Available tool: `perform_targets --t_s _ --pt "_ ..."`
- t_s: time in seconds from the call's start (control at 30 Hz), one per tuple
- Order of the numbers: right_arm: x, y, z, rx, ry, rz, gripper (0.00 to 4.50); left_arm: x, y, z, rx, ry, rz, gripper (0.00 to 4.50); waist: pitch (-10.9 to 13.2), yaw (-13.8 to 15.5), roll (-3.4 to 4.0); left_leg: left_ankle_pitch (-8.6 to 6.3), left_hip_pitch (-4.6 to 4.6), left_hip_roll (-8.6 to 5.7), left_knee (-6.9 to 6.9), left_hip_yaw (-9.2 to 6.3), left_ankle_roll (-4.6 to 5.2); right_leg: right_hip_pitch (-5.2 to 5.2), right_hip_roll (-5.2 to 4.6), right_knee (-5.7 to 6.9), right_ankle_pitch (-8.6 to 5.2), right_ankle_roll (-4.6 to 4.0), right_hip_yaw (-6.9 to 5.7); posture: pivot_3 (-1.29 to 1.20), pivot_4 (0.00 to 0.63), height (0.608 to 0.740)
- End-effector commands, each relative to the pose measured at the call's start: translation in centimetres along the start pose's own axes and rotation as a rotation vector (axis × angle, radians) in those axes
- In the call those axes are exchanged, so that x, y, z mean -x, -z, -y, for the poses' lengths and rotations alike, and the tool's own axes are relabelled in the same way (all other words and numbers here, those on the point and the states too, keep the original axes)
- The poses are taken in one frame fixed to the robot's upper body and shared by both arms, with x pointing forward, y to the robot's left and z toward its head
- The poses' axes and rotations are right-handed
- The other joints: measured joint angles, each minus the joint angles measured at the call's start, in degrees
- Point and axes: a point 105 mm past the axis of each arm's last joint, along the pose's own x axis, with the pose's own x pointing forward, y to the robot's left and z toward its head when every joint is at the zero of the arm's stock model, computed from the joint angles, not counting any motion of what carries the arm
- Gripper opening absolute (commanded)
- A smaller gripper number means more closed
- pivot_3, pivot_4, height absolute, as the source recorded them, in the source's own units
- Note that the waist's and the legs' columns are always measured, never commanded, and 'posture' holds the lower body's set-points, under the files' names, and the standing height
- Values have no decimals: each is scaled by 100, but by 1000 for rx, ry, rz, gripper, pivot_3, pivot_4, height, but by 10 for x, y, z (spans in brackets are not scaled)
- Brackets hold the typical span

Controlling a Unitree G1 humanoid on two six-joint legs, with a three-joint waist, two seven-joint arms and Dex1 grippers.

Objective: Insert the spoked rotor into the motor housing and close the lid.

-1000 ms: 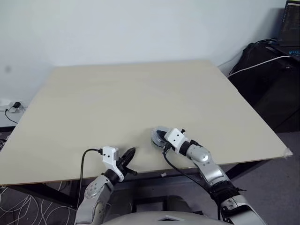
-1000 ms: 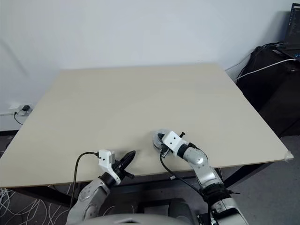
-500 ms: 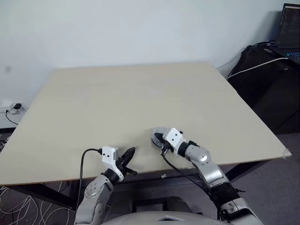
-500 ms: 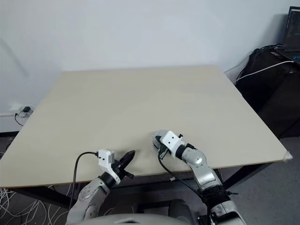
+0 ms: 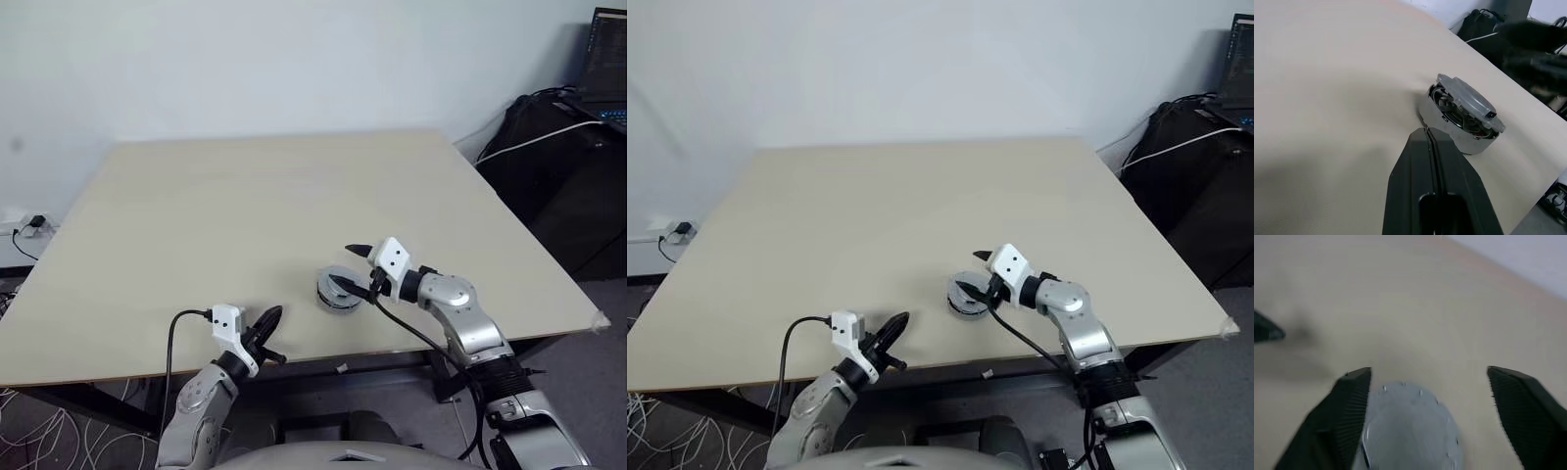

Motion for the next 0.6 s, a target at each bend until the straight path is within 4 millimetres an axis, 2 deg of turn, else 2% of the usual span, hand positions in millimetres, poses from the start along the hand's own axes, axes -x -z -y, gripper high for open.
perform_targets --t_s 0.03,0.27,0.6 --pt "-1 -2 7 24 -47 -5 4471 -3 -11 3 -20 14 39 0 0 -6 1 0 0 0 0 0 0 0 0 0 0 0 0 0 0 740" --pt "-7 12 8 -2 -140 -79 4471 -2 -11 2 -26 11 37 0 0 -2 0 1 0 0 0 0 1 1 0 0 2 -3 0 0 0 740" --pt "-15 22 4 -9 -216 -132 4471 0 -12 0 -28 -2 42 0 0 -6 1 0 0 -1 -1 0 0 -1 0 0 17 -29 0 0 0 740"
